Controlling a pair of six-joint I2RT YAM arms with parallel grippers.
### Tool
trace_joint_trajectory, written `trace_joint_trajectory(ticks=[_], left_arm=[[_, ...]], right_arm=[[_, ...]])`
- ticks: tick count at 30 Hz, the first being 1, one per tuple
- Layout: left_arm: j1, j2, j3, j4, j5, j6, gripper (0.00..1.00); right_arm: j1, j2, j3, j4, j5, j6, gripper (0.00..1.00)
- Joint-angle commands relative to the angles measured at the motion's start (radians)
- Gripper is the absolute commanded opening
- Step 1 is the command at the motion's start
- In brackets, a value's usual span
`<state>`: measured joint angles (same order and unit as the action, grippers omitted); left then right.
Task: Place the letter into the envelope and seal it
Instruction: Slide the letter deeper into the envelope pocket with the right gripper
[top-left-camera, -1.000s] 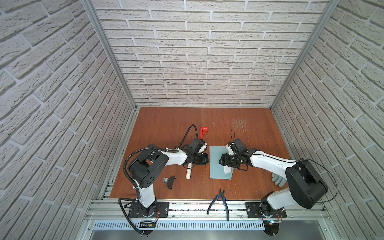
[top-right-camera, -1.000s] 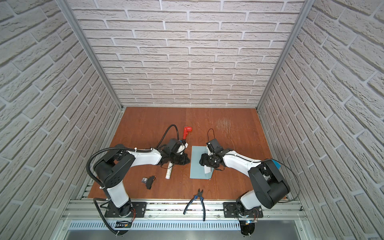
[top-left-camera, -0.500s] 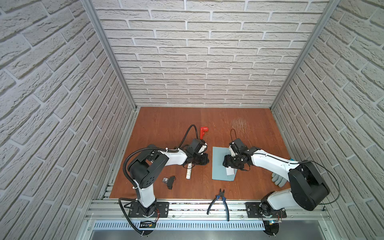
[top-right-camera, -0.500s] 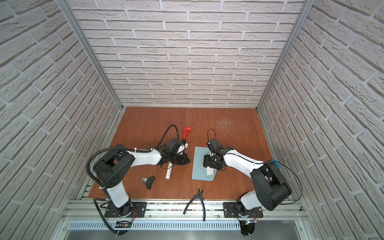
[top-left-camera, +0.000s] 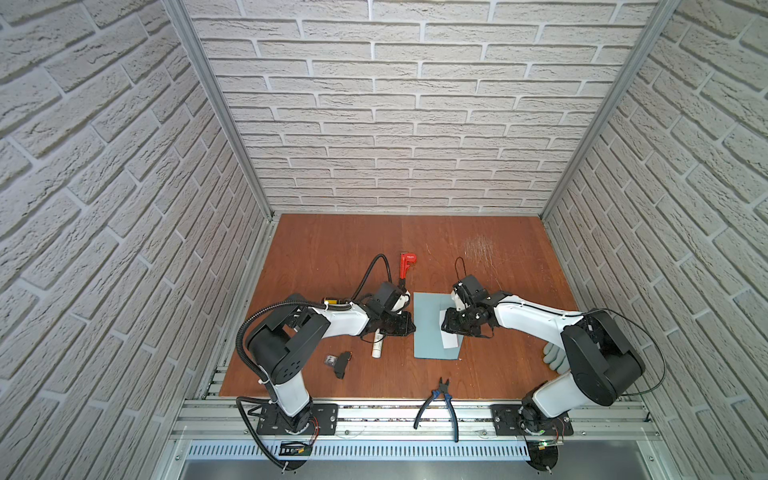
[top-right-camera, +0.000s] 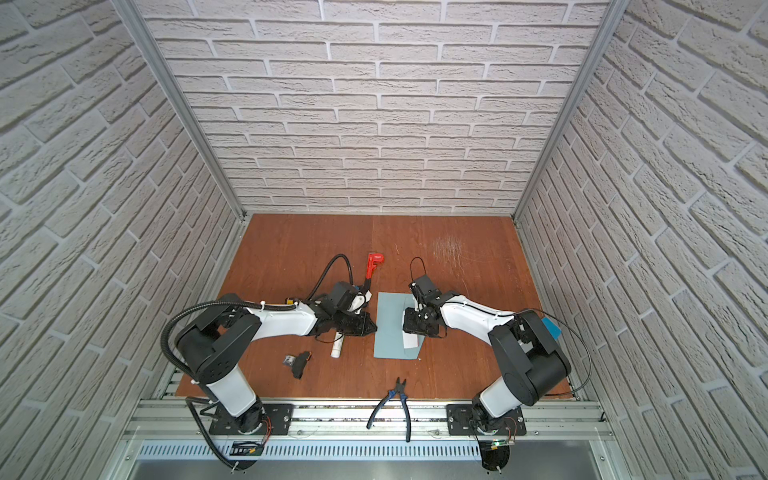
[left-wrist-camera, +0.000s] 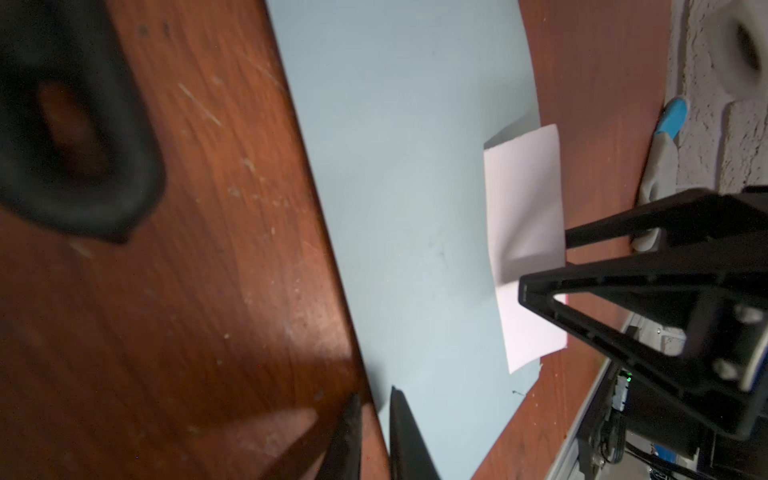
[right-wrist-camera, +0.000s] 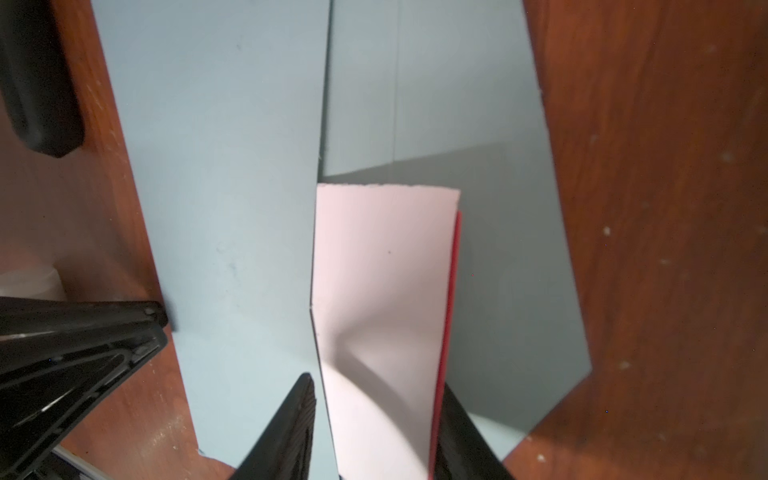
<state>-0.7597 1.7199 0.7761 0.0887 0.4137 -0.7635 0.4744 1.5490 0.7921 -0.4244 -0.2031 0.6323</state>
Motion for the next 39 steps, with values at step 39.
trace_joint_trajectory(ticks=[39], left_arm=[[0.011, 0.073, 0.035, -0.079, -0.022, 0.038, 0.16]], right_arm=[[0.047, 0.118, 0.145, -0.11, 0.015, -0.023, 0.56]])
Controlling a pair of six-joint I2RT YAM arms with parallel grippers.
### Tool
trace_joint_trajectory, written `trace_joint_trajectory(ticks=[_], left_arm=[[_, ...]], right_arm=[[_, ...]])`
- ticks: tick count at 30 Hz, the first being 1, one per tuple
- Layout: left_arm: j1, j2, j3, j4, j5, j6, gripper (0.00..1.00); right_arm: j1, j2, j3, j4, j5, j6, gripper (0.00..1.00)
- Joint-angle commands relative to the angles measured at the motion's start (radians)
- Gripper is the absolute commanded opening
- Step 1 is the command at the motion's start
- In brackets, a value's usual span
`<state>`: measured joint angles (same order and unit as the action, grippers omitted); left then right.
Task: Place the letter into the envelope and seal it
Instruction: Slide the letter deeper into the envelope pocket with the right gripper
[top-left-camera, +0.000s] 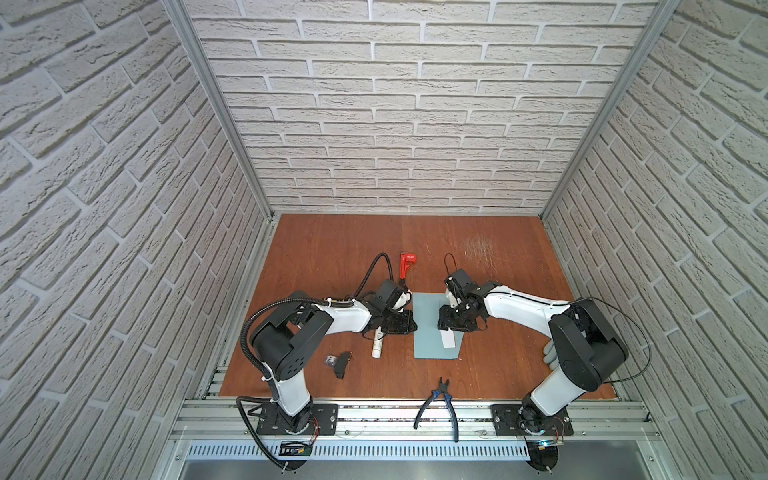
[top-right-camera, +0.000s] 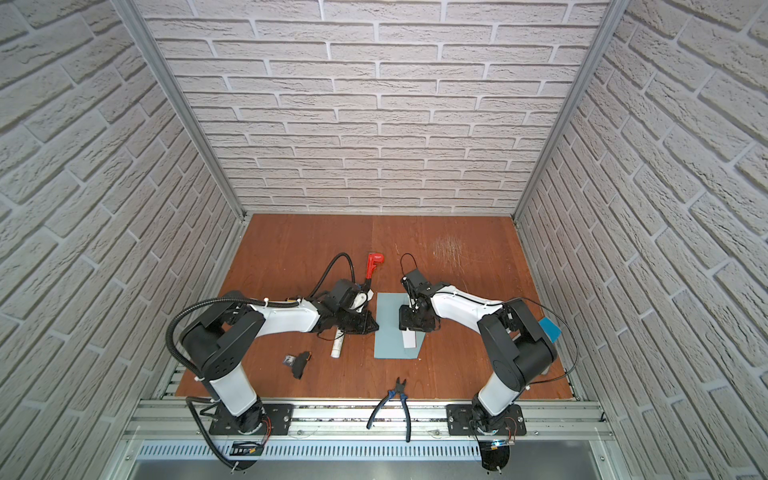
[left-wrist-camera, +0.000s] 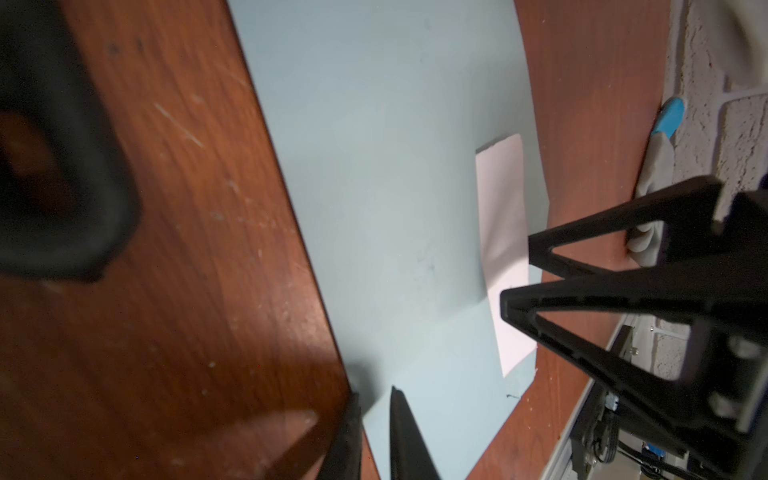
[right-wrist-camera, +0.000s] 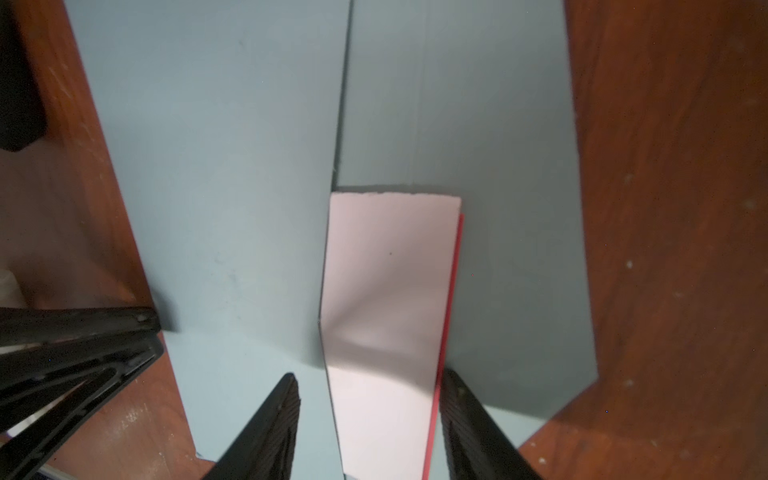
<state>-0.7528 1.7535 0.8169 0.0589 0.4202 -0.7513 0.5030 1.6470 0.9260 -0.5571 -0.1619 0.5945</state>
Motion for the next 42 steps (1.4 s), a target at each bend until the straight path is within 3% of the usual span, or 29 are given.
trace_joint_trajectory(ticks=[1, 25, 31, 42], left_arm=[[0.004, 0.041, -0.006, -0.048, -0.029, 0.026, 0.16], [0.004, 0.044, -0.007, -0.035, -0.021, 0.026, 0.15], [0.004, 0.037, -0.012, -0.039, -0.023, 0.026, 0.15], [0.012, -0.02, 0.005, -0.088, -0.032, 0.037, 0.17]], right_arm=[[0.021, 0.02, 0.012, 0.024, -0.027, 0.016, 0.56], [0.054, 0.057, 0.019, 0.111, -0.113, 0.085, 0.57], [0.054, 0.039, 0.028, 0.07, -0.071, 0.077, 0.58], [0.052, -0.104, 0.132, -0.154, 0.113, 0.031, 0.7]])
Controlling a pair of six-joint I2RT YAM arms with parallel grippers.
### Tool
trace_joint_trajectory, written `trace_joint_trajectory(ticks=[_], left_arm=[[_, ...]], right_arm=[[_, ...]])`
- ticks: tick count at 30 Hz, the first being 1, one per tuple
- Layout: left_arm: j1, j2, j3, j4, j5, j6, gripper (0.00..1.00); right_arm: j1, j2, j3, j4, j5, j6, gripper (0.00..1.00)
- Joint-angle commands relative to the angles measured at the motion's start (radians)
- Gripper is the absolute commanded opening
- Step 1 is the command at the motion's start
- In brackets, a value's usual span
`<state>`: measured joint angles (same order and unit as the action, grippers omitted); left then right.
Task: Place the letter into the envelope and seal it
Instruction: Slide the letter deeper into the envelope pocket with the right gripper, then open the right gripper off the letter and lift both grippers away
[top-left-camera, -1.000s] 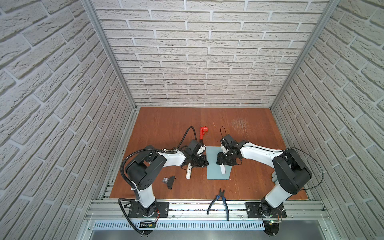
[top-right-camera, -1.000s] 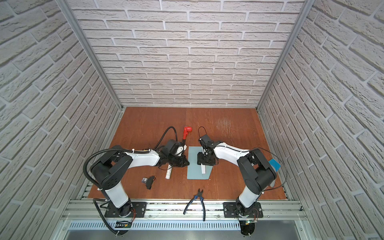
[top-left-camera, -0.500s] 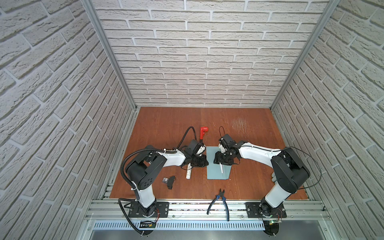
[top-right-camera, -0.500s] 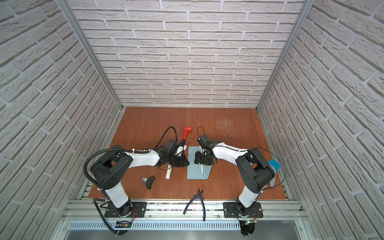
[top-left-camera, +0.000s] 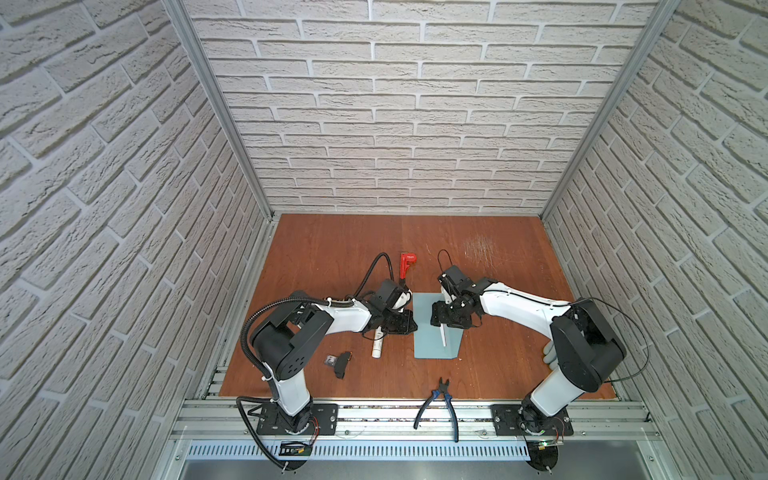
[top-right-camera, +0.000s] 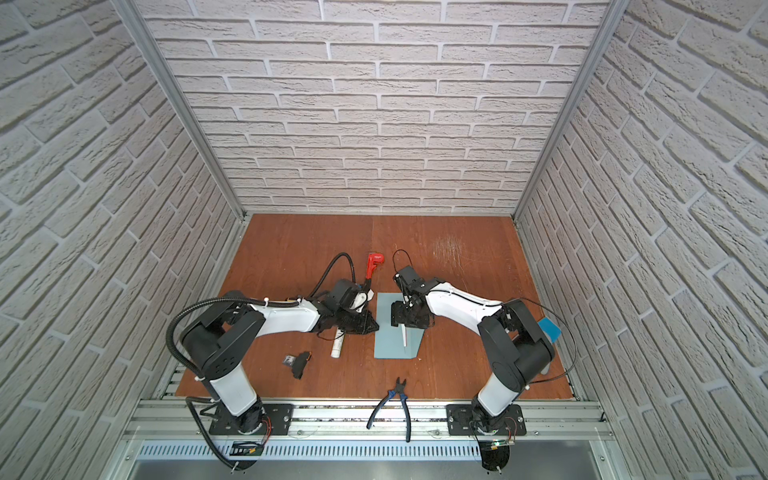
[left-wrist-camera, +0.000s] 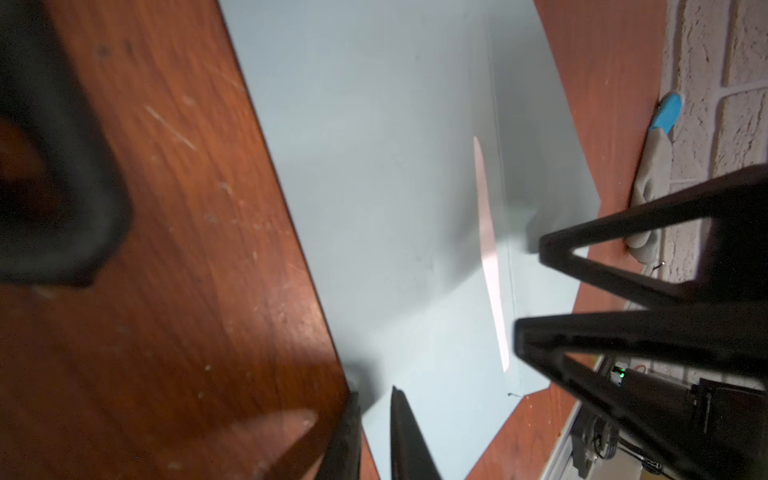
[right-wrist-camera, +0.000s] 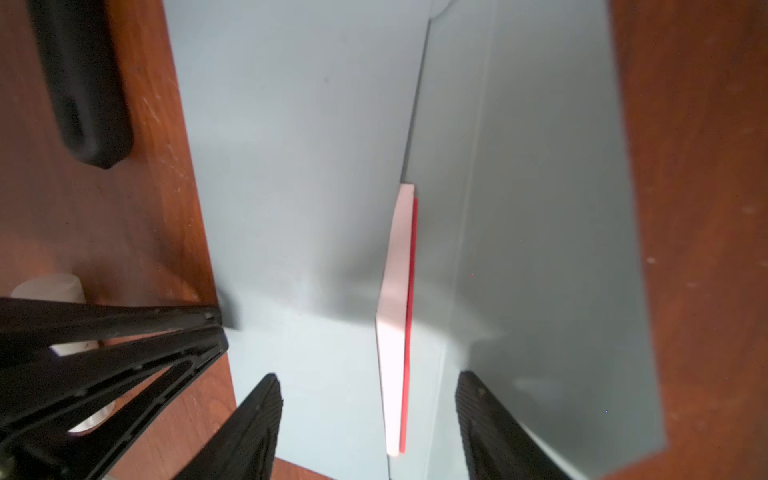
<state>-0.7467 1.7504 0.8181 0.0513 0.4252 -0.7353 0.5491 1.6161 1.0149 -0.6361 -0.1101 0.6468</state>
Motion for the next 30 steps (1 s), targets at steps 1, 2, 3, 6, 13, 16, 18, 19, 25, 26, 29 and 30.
trace_joint_trajectory(ticks=[1, 2, 3, 6, 13, 16, 18, 19, 25, 26, 29, 30], left_arm=[[0.006, -0.026, 0.007, -0.085, -0.038, 0.022, 0.18], [0.006, -0.038, 0.009, -0.091, -0.038, 0.023, 0.19], [0.006, -0.053, 0.012, -0.098, -0.041, 0.022, 0.22], [0.003, -0.101, 0.022, -0.117, -0.05, 0.026, 0.34], [-0.012, -0.262, 0.094, -0.254, -0.132, 0.072, 0.48], [-0.027, -0.37, 0.129, -0.356, -0.233, 0.101, 0.51], [-0.041, -0.442, 0.155, -0.439, -0.319, 0.126, 0.51], [-0.046, -0.468, 0.167, -0.483, -0.356, 0.131, 0.51], [-0.077, -0.569, 0.205, -0.779, -0.604, 0.106, 0.5], [-0.082, -0.571, 0.204, -0.829, -0.636, 0.093, 0.5], [-0.089, -0.568, 0.175, -0.911, -0.681, 0.057, 0.49], [-0.091, -0.565, 0.157, -0.918, -0.675, 0.045, 0.49]], right_arm=[[0.005, -0.09, 0.051, -0.09, 0.069, -0.024, 0.71], [0.005, -0.108, 0.058, -0.106, 0.078, -0.026, 0.71], [0.005, -0.128, 0.064, -0.119, 0.086, -0.028, 0.71], [0.006, -0.185, 0.071, -0.15, 0.107, -0.027, 0.71], [0.006, -0.312, 0.041, -0.163, 0.136, -0.016, 0.71], [0.011, -0.355, 0.02, -0.151, 0.134, -0.029, 0.7], [0.019, -0.38, 0.004, -0.134, 0.131, -0.039, 0.7], [0.026, -0.39, -0.004, -0.12, 0.128, -0.043, 0.69], [0.094, -0.458, -0.083, 0.05, 0.09, -0.055, 0.68], [0.115, -0.466, -0.099, 0.083, 0.097, -0.055, 0.68], [0.175, -0.479, -0.139, 0.158, 0.135, -0.063, 0.67], [0.192, -0.479, -0.153, 0.182, 0.14, -0.064, 0.67]])
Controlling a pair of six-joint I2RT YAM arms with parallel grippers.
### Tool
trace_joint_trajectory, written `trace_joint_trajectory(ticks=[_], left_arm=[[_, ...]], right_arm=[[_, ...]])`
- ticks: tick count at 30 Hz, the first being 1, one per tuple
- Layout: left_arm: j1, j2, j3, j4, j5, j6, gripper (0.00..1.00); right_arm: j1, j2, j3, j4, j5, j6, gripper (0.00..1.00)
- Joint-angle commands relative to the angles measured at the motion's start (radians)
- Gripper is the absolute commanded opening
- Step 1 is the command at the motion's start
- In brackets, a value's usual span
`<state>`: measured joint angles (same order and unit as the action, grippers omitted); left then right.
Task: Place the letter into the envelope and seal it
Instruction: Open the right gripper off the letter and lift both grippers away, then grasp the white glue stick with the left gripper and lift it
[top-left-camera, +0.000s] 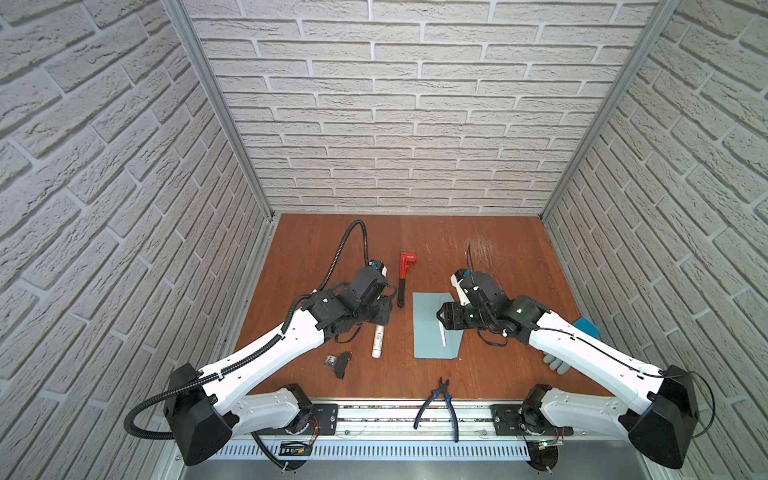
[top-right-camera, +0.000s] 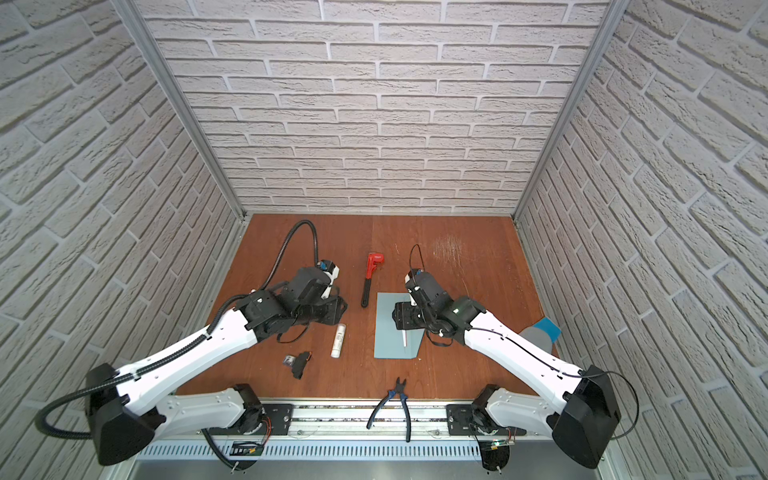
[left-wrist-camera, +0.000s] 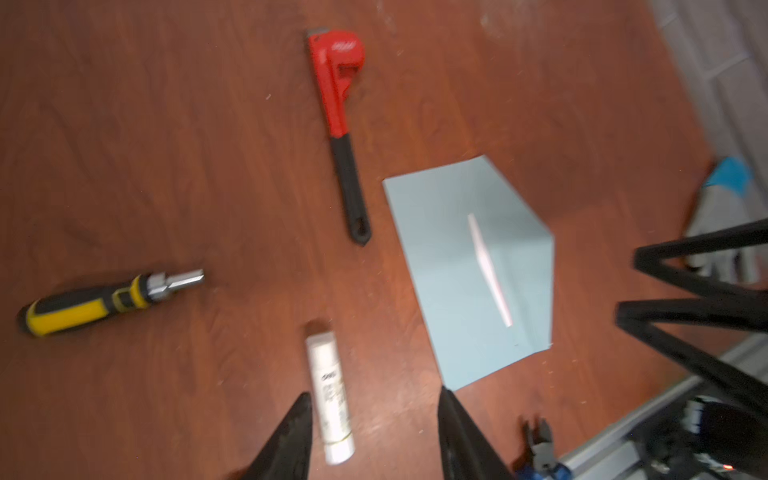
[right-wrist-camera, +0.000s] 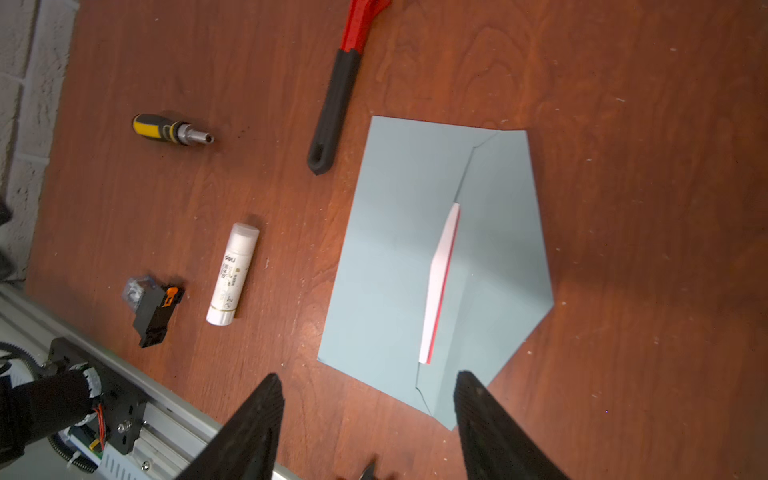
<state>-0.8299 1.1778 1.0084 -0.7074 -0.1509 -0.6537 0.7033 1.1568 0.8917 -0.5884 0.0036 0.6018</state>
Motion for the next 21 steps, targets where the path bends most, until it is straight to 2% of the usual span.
trace_joint_trajectory(ticks=[1, 11, 21], left_arm=[[-0.008, 0.012, -0.051, -0.157, -0.088, -0.045, 0.49], [-0.03, 0.108, -0.15, -0.04, 0.037, -0.102, 0.55], [-0.051, 0.23, -0.161, 0.053, 0.058, -0.139, 0.56]], right_arm=[[0.048, -0.017, -0.039, 0.151, 0.028, -0.015, 0.67], [0.106, 0.052, -0.087, 0.232, 0.028, -0.004, 0.66], [0.12, 0.055, -0.122, 0.293, 0.023, -0.026, 0.66]])
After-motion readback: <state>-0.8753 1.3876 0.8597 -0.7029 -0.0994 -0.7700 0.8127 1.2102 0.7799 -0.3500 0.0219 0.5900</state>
